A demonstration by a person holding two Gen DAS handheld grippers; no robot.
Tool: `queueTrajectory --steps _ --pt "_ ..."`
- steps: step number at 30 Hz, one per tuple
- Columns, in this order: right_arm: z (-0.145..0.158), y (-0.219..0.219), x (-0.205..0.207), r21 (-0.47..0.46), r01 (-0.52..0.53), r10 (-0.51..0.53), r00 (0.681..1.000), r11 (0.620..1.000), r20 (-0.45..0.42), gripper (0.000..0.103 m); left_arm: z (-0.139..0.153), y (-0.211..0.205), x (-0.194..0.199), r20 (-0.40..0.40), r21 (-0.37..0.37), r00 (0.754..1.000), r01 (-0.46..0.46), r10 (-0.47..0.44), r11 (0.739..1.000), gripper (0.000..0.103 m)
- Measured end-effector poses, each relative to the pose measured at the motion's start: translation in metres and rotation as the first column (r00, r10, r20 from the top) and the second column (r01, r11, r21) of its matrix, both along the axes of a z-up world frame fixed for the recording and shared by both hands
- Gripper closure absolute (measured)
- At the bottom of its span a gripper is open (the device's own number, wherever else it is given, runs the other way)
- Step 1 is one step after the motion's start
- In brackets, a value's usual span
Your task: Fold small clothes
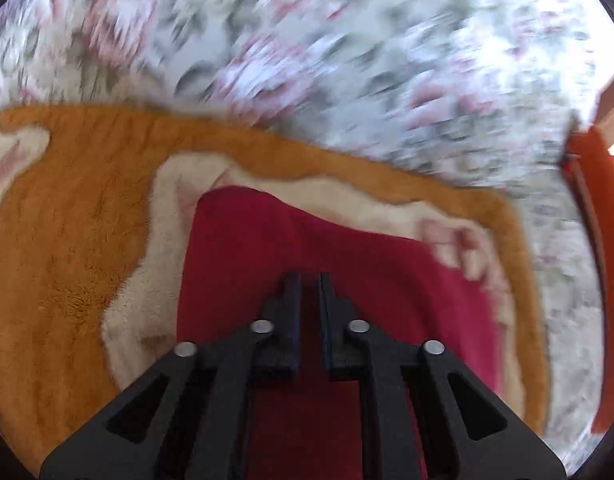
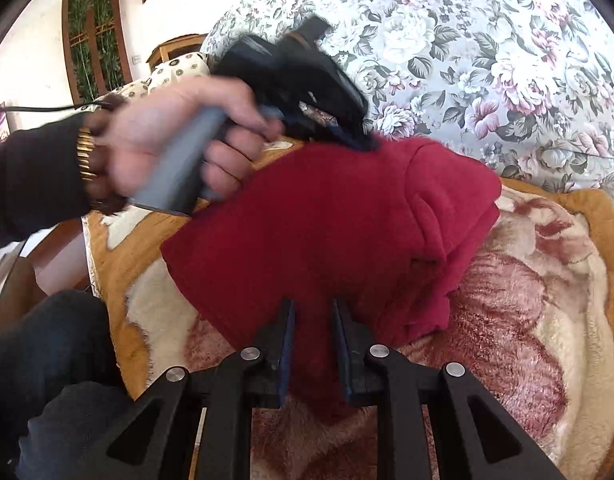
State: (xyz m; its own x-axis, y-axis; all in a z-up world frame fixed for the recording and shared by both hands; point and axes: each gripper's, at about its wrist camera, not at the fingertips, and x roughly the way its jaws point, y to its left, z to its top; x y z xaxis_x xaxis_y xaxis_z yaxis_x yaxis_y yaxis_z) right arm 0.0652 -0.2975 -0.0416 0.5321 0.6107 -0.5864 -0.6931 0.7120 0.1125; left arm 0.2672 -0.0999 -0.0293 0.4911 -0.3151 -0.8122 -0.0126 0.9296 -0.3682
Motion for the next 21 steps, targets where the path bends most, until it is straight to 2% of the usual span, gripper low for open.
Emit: queueTrajectory --steps 3,6,9,11,12,13,16,18,21 --pt "0.0 0.003 0.001 -0.007 -0.007 0.007 1.0 1.0 0.003 0.085 -0.011 0.01 0.002 0.02 -0.038 0.999 -0.032 0.033 0.999 0.1" --pt "-0.002 0.002 0.002 -0.002 -0.008 0.008 1.0 1.0 -0.002 0.085 -0.01 0.009 0.0 0.035 -0.016 0.999 -0.029 0.029 0.999 0.1" --pt "0.001 0.001 0.002 -0.005 -0.011 0.011 1.0 1.0 -0.011 0.085 -0.009 0.011 -0.006 0.068 -0.03 0.997 -0.028 0.03 0.999 0.101" --pt "0.014 0.0 0.008 -0.003 -0.024 0.024 0.998 1.0 -0.058 0.085 -0.006 0.01 -0.012 0.095 -0.018 0.995 -0.038 0.039 0.999 0.101" --pt "0.025 -0.004 0.013 0.031 -0.018 0.02 0.997 0.999 -0.071 0.085 -0.004 0.008 -0.014 0.107 -0.004 0.993 -0.046 0.046 0.999 0.101" --pt "0.045 -0.012 0.021 0.089 0.013 -0.01 0.999 0.996 -0.036 0.085 -0.004 0.005 -0.015 0.119 0.014 0.992 -0.048 0.046 0.999 0.101" --pt "0.081 -0.017 0.06 0.139 0.11 -0.116 0.993 0.984 0.037 0.082 -0.003 -0.001 -0.019 0.146 0.051 0.988 -0.052 0.044 0.997 0.101" --pt "0.087 -0.001 0.102 0.079 0.139 -0.141 0.99 0.987 0.026 0.082 -0.004 0.001 -0.02 0.154 0.042 0.987 -0.054 0.047 0.998 0.101" --pt "0.074 0.027 0.151 -0.008 0.124 -0.124 0.992 0.992 -0.029 0.082 -0.005 0.001 -0.022 0.169 0.044 0.984 -0.057 0.048 0.997 0.101"
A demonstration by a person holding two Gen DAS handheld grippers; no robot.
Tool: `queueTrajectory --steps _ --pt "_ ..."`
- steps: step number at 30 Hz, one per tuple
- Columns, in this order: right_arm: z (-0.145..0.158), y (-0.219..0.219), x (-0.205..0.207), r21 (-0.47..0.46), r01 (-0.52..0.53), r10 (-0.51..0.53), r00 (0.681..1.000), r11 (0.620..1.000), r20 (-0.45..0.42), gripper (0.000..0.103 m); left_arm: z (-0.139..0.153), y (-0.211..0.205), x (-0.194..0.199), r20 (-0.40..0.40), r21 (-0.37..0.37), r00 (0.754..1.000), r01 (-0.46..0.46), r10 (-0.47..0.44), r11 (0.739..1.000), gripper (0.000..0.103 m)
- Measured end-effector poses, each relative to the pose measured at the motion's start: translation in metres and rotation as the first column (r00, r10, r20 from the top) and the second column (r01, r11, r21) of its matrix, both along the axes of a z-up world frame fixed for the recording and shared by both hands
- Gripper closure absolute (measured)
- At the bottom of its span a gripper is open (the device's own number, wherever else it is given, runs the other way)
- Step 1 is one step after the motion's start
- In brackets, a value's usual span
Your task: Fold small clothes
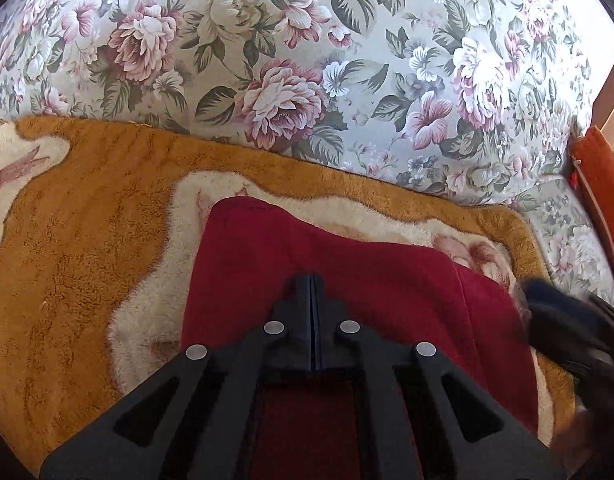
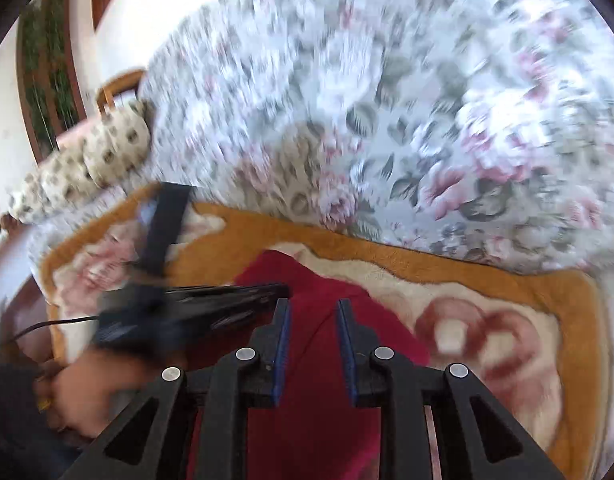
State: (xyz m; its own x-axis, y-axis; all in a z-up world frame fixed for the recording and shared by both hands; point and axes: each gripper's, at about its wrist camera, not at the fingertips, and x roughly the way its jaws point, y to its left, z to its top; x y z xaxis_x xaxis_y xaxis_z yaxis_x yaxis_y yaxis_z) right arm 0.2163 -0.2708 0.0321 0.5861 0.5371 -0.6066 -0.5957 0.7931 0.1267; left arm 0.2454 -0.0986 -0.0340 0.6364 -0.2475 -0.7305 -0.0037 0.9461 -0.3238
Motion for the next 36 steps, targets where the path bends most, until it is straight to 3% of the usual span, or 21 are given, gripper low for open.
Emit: queueTrajectory --steps 3,4,7,9,10,12,13,14,15,16,17,18,22,25,28,30,32,34,36 --pt "-0.043 0.021 0.036 -0.19 -0.015 -0.004 0.995 0.982 -0.099 0.082 -0.001 -0.002 0.0 0.004 0.015 1.0 -0.004 0.004 1.0 0.101" --pt "-0.05 0.02 0.038 -0.199 -0.02 0.001 0.995 0.98 -0.097 0.082 -0.001 -0.003 0.0 0.005 0.017 1.0 -0.005 0.005 1.0 0.101" --pt "-0.047 0.01 0.036 -0.137 0.03 -0.048 0.991 0.99 -0.126 0.082 -0.002 -0.001 0.0 0.008 0.01 1.0 -0.003 0.003 1.0 0.101" --pt "-0.031 0.004 0.02 -0.117 0.067 -0.076 0.994 0.991 -0.081 0.082 -0.002 0.0 0.0 0.008 -0.002 1.0 -0.004 0.004 1.0 0.101" --pt "-0.019 -0.003 0.005 -0.064 0.057 -0.06 0.997 0.996 -0.042 0.081 -0.002 0.0 0.0 0.009 -0.002 1.0 -0.005 0.005 1.0 0.101" --pt "-0.008 -0.016 -0.02 0.052 0.009 -0.007 1.0 0.999 -0.03 0.077 -0.002 0.0 0.0 0.007 0.002 1.0 -0.005 0.005 1.0 0.101" --pt "-0.011 -0.019 -0.031 0.078 -0.017 0.021 0.998 0.997 -0.052 0.067 -0.002 0.0 0.0 0.007 0.003 1.0 -0.006 0.005 1.0 0.101" --pt "-0.021 -0.018 -0.039 0.043 -0.035 0.039 0.996 0.998 -0.083 0.06 -0.002 0.001 0.0 0.007 0.002 1.0 -0.003 0.003 1.0 0.101" --pt "-0.036 -0.011 -0.044 -0.049 -0.043 0.038 0.994 0.998 -0.104 0.06 -0.002 0.0 0.0 0.006 0.01 1.0 -0.001 0.001 1.0 0.101" --pt "-0.045 -0.008 -0.054 -0.121 -0.045 0.041 0.998 0.992 -0.039 0.06 -0.001 0.0 -0.001 0.007 0.016 1.0 -0.002 0.002 1.0 0.101" --pt "-0.042 -0.008 -0.064 -0.128 -0.037 0.04 0.999 0.991 0.022 0.06 -0.001 -0.002 -0.001 0.005 0.018 1.0 -0.002 0.002 1.0 0.101" --pt "-0.038 -0.009 -0.069 -0.125 -0.02 0.023 1.0 0.992 0.02 0.06 -0.001 -0.001 0.0 0.001 0.013 1.0 -0.001 0.001 1.0 0.101" --pt "-0.022 -0.047 -0.086 0.1 0.101 -0.102 0.995 0.99 0.007 0.052 0.0 0.002 0.002 -0.02 -0.015 1.0 0.006 -0.006 1.0 0.101" --pt "-0.033 -0.068 -0.089 0.158 0.196 -0.188 0.98 0.968 -0.067 0.051 0.005 0.0 0.004 -0.055 -0.028 0.998 0.031 -0.033 0.999 0.101" --pt "-0.045 -0.073 -0.087 0.201 0.212 -0.183 0.971 0.956 -0.156 0.051 0.021 -0.003 -0.005 -0.077 0.003 0.993 0.091 -0.09 0.996 0.099" --pt "-0.051 -0.074 -0.085 0.214 0.234 -0.199 0.965 0.948 -0.173 0.047 0.035 0.001 -0.018 -0.042 0.015 0.991 0.125 -0.125 0.992 0.086" --pt "-0.058 -0.08 -0.08 0.251 0.267 -0.216 0.953 0.93 -0.214 0.041 0.051 0.013 -0.038 0.026 0.032 0.991 0.129 -0.13 0.991 0.044" --pt "-0.064 -0.086 -0.076 0.315 0.275 -0.198 0.946 0.908 -0.256 0.041 0.063 0.033 -0.06 0.102 0.044 0.988 0.108 -0.113 0.993 0.036" --pt "-0.067 -0.092 -0.075 0.397 0.28 -0.17 0.942 0.874 -0.289 0.041 0.063 0.051 -0.07 0.118 0.021 0.988 0.102 -0.104 0.995 0.036"
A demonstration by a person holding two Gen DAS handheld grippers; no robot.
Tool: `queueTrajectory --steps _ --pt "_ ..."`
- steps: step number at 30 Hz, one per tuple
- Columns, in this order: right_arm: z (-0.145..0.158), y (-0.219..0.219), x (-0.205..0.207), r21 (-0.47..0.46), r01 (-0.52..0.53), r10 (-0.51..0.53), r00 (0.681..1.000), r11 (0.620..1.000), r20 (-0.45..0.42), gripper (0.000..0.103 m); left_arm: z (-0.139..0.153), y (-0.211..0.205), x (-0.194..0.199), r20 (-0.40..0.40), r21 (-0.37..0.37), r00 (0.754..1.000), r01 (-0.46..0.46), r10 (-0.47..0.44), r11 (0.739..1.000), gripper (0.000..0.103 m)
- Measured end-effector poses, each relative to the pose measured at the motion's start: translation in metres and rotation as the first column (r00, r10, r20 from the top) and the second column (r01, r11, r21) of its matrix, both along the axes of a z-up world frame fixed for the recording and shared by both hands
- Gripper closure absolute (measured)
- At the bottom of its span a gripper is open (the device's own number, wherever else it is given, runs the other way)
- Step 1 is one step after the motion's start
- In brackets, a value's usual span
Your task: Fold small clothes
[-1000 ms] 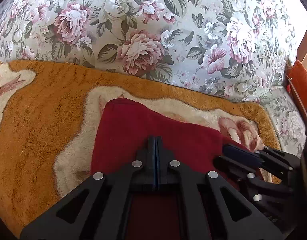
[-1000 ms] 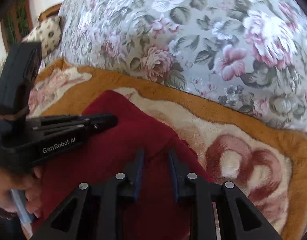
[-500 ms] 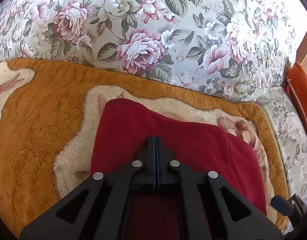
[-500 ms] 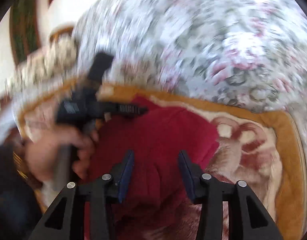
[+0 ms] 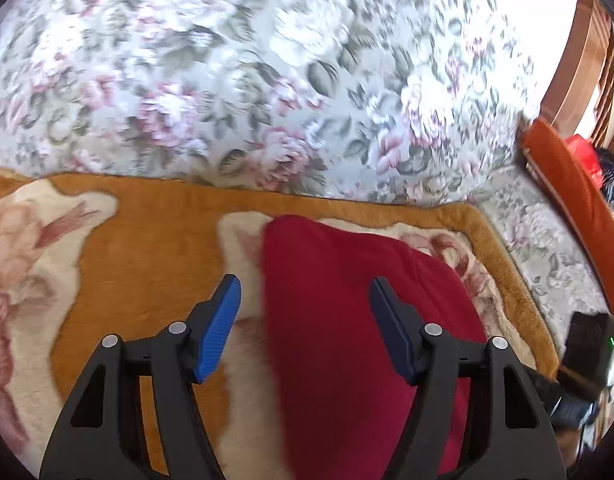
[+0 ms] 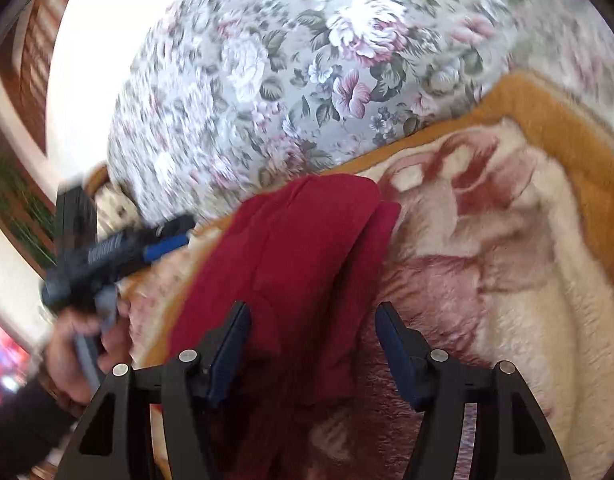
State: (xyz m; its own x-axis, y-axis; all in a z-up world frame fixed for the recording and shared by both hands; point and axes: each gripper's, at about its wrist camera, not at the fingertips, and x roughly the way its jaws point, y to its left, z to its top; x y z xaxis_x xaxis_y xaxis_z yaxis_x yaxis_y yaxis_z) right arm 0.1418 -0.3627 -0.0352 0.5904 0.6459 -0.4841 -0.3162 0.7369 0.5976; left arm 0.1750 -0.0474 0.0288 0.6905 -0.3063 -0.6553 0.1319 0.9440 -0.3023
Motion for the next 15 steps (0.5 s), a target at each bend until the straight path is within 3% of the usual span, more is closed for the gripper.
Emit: queueTrajectory --steps 2,7,11,15 --pt "-0.002 -0.005 0.003 0.11 -0.012 0.013 1.0 0.994 -0.014 0.04 -0.01 0.017 -0.007 -0.027 -0.068 1.0 0.003 -0.005 0.998 0.036" --pt "-0.014 0.002 0.02 0.1 -0.001 0.009 0.997 0.995 -0.081 0.04 -0.065 0.022 -0.008 -0.179 -0.272 0.98 0.032 -0.083 0.962 0.036" --pt "-0.016 0.002 0.023 0.165 -0.062 0.079 0.992 0.984 -0.1 0.036 -0.082 0.03 -0.014 -0.175 -0.448 0.981 -0.009 -0.078 0.894 0.035" --pt "-0.016 0.004 0.022 0.155 -0.155 0.171 0.981 0.976 -0.096 0.039 -0.081 0.031 -0.017 -0.152 -0.481 0.984 0.008 -0.092 0.877 0.035"
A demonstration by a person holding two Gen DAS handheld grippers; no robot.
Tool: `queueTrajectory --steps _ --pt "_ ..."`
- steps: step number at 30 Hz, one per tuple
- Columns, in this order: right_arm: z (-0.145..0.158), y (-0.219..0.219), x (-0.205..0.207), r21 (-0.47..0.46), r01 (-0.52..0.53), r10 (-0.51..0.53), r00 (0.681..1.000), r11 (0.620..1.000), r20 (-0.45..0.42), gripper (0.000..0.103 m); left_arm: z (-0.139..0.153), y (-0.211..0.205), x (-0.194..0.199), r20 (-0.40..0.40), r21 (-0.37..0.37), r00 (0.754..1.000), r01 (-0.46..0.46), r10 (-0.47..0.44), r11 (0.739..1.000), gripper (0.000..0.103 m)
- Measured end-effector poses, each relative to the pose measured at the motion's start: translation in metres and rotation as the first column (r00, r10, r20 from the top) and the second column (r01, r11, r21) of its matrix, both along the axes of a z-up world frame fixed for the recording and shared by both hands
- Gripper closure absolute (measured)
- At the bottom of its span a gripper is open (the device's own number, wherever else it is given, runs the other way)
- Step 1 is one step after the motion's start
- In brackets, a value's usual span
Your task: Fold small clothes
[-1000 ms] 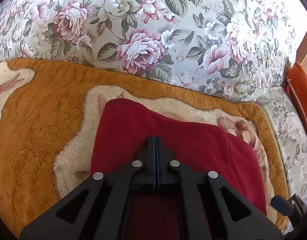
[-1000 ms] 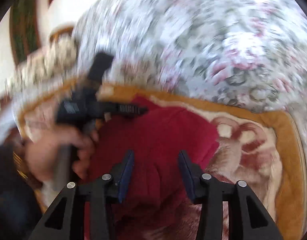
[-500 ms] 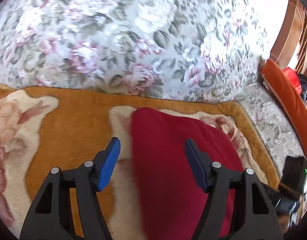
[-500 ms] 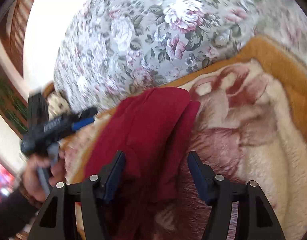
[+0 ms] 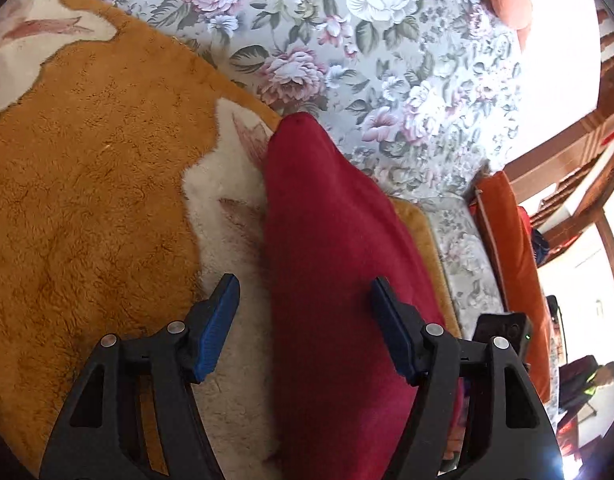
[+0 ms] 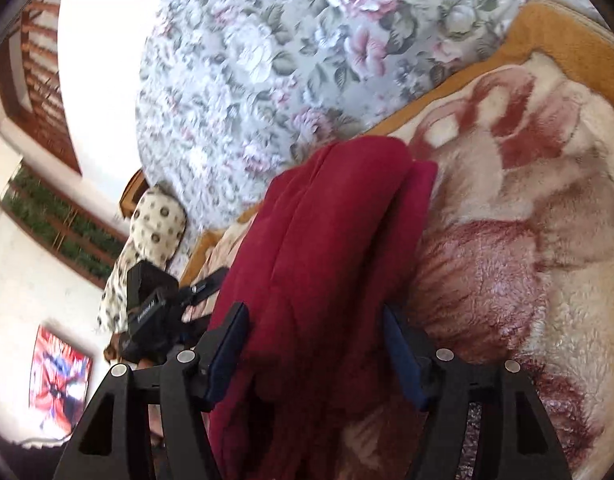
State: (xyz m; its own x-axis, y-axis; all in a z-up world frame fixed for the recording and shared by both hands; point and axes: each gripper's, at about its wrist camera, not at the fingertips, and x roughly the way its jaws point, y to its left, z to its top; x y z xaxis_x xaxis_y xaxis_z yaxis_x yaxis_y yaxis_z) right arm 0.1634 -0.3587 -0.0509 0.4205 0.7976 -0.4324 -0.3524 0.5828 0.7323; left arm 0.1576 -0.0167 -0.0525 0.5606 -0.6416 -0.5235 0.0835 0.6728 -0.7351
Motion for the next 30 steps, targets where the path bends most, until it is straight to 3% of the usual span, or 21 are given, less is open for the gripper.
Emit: queueTrajectory --steps 2,5,11,17,21,23,26,27,29,30 --pt "-0.004 0.003 0.004 -0.056 0.015 -0.015 1.0 0.998 -0.002 0.043 -0.001 -0.002 -0.001 0.015 0.002 1.0 0.006 -0.006 1.0 0.035" --pt "-0.001 0.016 0.007 -0.124 0.025 -0.024 1.0 0.992 0.015 0.039 -0.003 0.001 -0.001 0.035 -0.009 0.999 0.007 -0.007 1.0 0.034" --pt "-0.006 0.012 -0.001 -0.082 0.006 -0.002 0.999 0.997 0.044 0.046 -0.004 -0.002 -0.005 0.088 0.02 0.996 -0.001 -0.001 1.0 0.031" --pt "-0.004 0.02 -0.004 -0.142 0.03 -0.019 0.997 0.989 0.08 0.044 -0.003 -0.007 -0.009 0.116 0.072 0.993 -0.02 0.011 0.997 0.031" --pt "-0.005 0.023 -0.005 -0.161 0.035 -0.021 0.996 0.986 0.087 0.044 -0.005 -0.005 0.0 0.079 0.025 0.997 -0.009 0.007 1.0 0.027" --pt "-0.005 0.023 -0.005 -0.159 0.036 -0.022 0.996 0.987 0.091 0.044 -0.005 -0.009 0.005 0.081 -0.027 0.996 0.041 -0.039 0.999 0.024" --pt "-0.006 0.021 -0.005 -0.146 0.035 -0.022 0.995 0.989 0.093 0.044 -0.004 -0.014 0.007 0.102 -0.049 0.991 0.096 -0.091 0.994 0.023" --pt "-0.007 0.02 -0.004 -0.136 0.032 -0.02 0.996 0.99 0.092 0.044 -0.004 -0.012 0.008 0.102 -0.061 0.991 0.096 -0.089 0.994 0.025" --pt "-0.008 0.02 -0.003 -0.135 0.028 -0.016 0.996 0.99 0.09 0.044 -0.01 -0.004 0.01 0.075 -0.095 0.996 0.056 -0.049 0.994 0.055" --pt "-0.007 0.021 -0.003 -0.139 0.026 -0.014 0.996 0.99 0.089 0.045 -0.015 0.001 0.012 0.053 -0.133 0.998 0.04 -0.033 0.99 0.064"
